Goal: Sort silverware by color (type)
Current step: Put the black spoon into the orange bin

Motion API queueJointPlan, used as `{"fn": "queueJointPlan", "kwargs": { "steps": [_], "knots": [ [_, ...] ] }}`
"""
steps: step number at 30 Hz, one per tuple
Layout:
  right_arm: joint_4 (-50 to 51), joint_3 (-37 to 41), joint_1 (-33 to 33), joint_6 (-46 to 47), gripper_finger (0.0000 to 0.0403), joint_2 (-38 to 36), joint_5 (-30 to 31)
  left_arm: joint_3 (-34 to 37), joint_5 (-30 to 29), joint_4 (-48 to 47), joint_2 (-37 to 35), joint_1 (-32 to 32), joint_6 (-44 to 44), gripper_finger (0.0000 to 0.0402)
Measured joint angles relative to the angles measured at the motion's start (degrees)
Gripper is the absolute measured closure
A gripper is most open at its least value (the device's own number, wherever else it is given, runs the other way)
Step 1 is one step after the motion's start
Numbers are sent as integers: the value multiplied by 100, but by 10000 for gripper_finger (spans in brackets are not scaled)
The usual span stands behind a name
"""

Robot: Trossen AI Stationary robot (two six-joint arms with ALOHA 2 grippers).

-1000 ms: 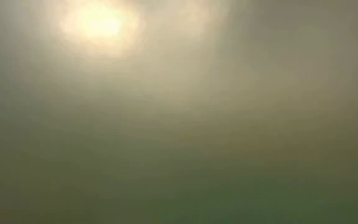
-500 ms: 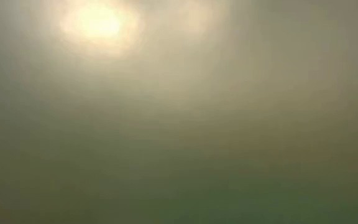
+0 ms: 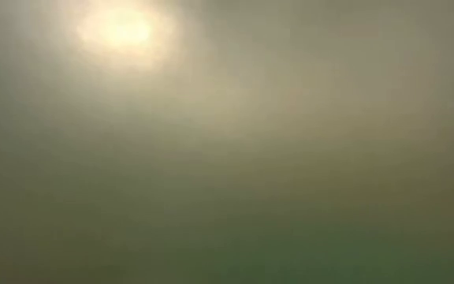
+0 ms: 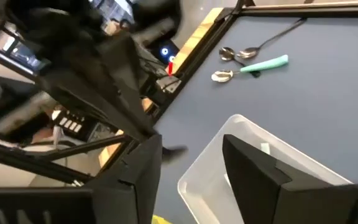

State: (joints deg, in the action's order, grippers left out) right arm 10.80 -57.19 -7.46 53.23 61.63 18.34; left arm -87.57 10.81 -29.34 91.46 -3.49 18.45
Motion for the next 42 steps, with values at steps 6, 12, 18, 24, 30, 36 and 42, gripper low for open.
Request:
{"fn": "queueJointPlan", "kwargs": {
  "steps": [6,12,18,24,30,36,42],
  "knots": [
    [-44,0,13,4,234,44,119,-11,-45,405,438,-4,511,401],
    [-62,0,28,-71,236,17,121,-39,-168,567,606,-11,715,401],
    [-38,0,28,-162,240,22,124,-44,-171,1028,640,-11,827,401],
    [-30,0,28,-273,251,9,255,-46,-129,1200,654,5,912,401],
    [-47,0,60,-335,265,-7,242,-46,-7,1442,656,81,956,401],
    [-45,-3,61,-296,266,-21,257,-44,5,1627,669,82,965,402],
    [-10,-9,61,-178,269,-85,252,-43,12,1789,669,90,967,402]
  ]
}}
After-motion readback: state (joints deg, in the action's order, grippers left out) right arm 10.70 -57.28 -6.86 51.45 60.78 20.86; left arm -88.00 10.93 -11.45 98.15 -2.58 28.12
